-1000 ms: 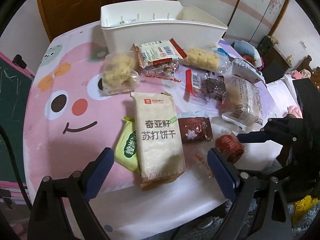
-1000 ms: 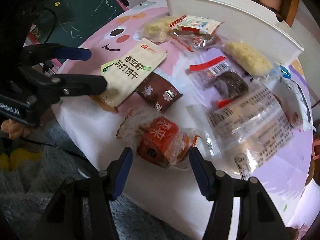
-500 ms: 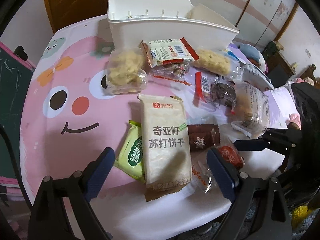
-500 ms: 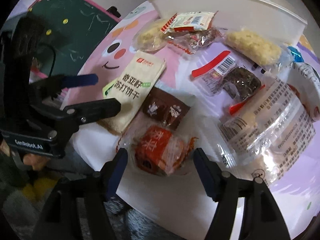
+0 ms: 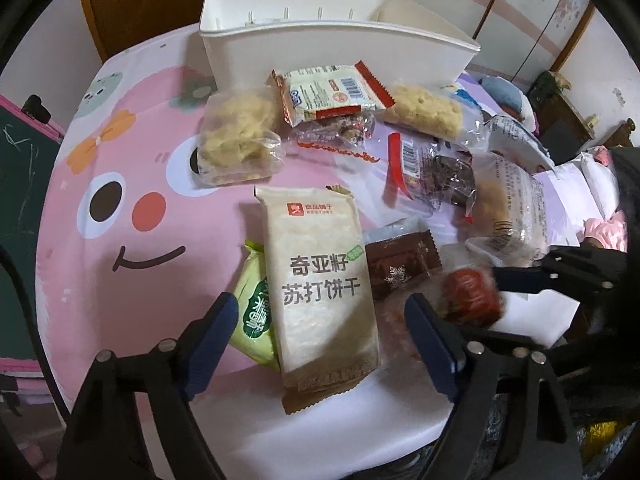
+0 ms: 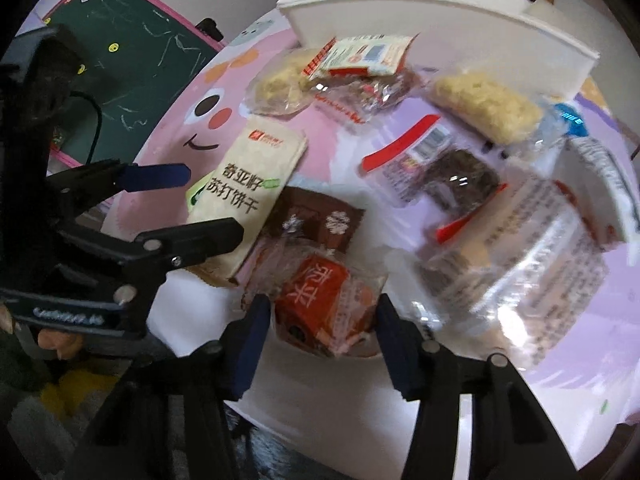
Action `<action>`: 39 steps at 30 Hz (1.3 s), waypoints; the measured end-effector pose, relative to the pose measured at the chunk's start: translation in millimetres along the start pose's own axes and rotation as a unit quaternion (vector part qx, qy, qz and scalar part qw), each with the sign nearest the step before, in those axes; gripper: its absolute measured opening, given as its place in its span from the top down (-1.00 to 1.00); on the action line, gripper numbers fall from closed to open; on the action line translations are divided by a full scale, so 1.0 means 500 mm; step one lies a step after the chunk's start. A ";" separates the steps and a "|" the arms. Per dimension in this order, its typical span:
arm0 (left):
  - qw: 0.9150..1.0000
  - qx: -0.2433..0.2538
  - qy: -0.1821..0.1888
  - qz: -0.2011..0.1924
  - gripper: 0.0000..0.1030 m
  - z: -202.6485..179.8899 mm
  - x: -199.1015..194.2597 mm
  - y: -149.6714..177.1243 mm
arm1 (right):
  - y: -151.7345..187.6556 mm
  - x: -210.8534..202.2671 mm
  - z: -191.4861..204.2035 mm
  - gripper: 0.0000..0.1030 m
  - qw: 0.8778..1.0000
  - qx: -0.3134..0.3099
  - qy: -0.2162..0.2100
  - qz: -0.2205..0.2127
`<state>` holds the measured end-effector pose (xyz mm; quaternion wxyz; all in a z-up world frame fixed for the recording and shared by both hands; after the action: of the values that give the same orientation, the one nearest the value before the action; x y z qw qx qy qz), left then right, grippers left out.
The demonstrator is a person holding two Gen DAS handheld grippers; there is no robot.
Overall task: Organize snacks
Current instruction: 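Grasp the white cracker pack with the left tool while the right tool grasps the red pastry, then carry both snacks over the white basket and open both tools to release them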
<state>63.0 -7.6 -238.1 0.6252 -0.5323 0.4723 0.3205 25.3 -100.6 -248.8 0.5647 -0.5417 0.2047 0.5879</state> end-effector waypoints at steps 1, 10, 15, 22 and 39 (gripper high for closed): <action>1.000 -0.002 -0.001 0.004 -0.54 -0.001 0.004 0.000 | 0.002 -0.009 0.000 -0.01 1.000 -0.003 0.002 -0.005; 0.999 0.018 -0.037 0.012 -0.44 -0.032 0.030 -0.008 | 0.001 -0.049 -0.025 0.00 0.998 -0.003 0.041 -0.046; 0.992 0.066 -0.105 0.005 -0.20 -0.048 0.043 -0.014 | -0.012 -0.066 -0.021 0.00 0.995 -0.020 0.076 -0.066; 0.991 0.073 -0.109 -0.010 -0.04 -0.046 0.039 -0.028 | -0.014 -0.081 -0.038 0.01 0.995 0.000 0.066 -0.077; 0.990 -0.030 -0.055 -0.123 -0.03 0.012 -0.197 -0.138 | -0.096 -0.204 -0.030 0.02 0.988 0.006 0.042 -0.151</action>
<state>92.6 -7.2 -121.1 0.6687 -0.5864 0.3584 0.2838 51.2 -145.1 -147.4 0.6412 -0.5870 0.1480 0.4716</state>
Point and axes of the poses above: each gripper's, at about its wrist camera, not at the fingertips, and x roughly the way its jaws point, z to its left, y to its underside, the point moved 8 cm from there along x, roughly the way its jaws point, and after that the axes turned 7 degrees about -y, right-handed, at the moved point
